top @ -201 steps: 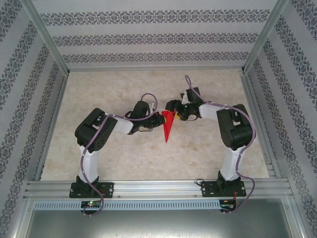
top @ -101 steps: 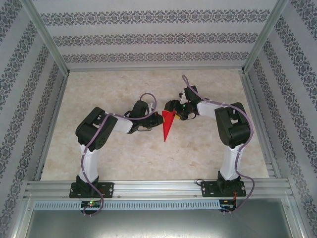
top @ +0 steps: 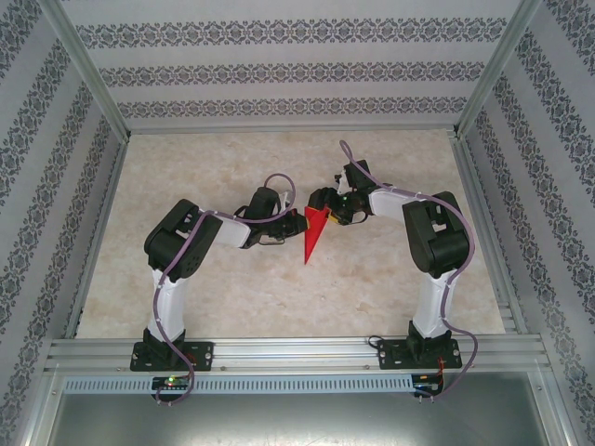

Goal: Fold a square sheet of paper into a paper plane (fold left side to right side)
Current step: Fold the wing for the fifth time at the center of the table.

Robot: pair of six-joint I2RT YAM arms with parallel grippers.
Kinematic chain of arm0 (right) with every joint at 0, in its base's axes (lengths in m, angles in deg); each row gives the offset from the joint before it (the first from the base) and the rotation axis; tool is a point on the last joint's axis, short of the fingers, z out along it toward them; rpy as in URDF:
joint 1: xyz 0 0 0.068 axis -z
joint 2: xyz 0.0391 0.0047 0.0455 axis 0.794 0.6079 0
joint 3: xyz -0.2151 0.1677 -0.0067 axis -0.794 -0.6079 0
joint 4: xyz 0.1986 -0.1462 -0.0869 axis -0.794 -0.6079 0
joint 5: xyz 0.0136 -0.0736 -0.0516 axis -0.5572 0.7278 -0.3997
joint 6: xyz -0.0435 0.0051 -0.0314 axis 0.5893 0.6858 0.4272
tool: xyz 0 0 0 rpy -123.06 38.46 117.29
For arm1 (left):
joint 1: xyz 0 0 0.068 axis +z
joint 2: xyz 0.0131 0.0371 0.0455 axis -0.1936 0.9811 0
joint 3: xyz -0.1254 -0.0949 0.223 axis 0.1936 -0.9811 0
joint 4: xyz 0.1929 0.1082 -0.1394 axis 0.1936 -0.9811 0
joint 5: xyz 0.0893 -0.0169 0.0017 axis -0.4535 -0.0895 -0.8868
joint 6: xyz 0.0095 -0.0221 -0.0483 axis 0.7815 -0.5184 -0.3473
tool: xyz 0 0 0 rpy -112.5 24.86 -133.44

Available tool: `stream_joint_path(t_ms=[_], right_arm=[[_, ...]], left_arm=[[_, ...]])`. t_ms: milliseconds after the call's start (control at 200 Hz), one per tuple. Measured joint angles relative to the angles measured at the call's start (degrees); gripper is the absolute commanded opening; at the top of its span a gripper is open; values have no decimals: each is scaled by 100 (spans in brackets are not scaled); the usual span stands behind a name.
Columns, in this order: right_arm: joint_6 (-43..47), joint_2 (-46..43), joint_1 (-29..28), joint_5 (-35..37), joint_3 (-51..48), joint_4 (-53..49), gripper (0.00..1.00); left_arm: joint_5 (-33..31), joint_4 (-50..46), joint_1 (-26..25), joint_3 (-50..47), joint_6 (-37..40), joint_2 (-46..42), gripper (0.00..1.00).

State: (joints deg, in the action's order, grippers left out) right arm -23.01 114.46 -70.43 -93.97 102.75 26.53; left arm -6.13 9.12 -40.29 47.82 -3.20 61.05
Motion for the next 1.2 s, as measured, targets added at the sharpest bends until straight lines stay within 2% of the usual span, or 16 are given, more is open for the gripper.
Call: stream_joint_path(t_ms=[145, 275, 360, 445, 545, 874, 1199], right_arm=[[81, -96, 26, 20, -50, -4, 72], [173, -479, 118, 96, -210, -81, 52], [173, -697, 140, 129, -264, -87, 34], [192, -754, 120, 151, -284, -76, 20], [170, -706, 63, 175, -306, -94, 12], [162, -107, -151, 245, -170, -111, 10], [173, -52, -153, 372, -151, -146, 10]], left_arm=[[-2, -17, 0, 2, 50, 0, 0], [-4, -22, 0, 2, 74, 0, 0], [-4, -22, 0, 2, 76, 0, 0], [-9, -22, 0, 2, 76, 0, 0], [-22, -24, 0, 2, 79, 0, 0], [-28, -57, 0, 11, 96, 0, 0], [-37, -181, 0, 68, 127, 0, 0]])
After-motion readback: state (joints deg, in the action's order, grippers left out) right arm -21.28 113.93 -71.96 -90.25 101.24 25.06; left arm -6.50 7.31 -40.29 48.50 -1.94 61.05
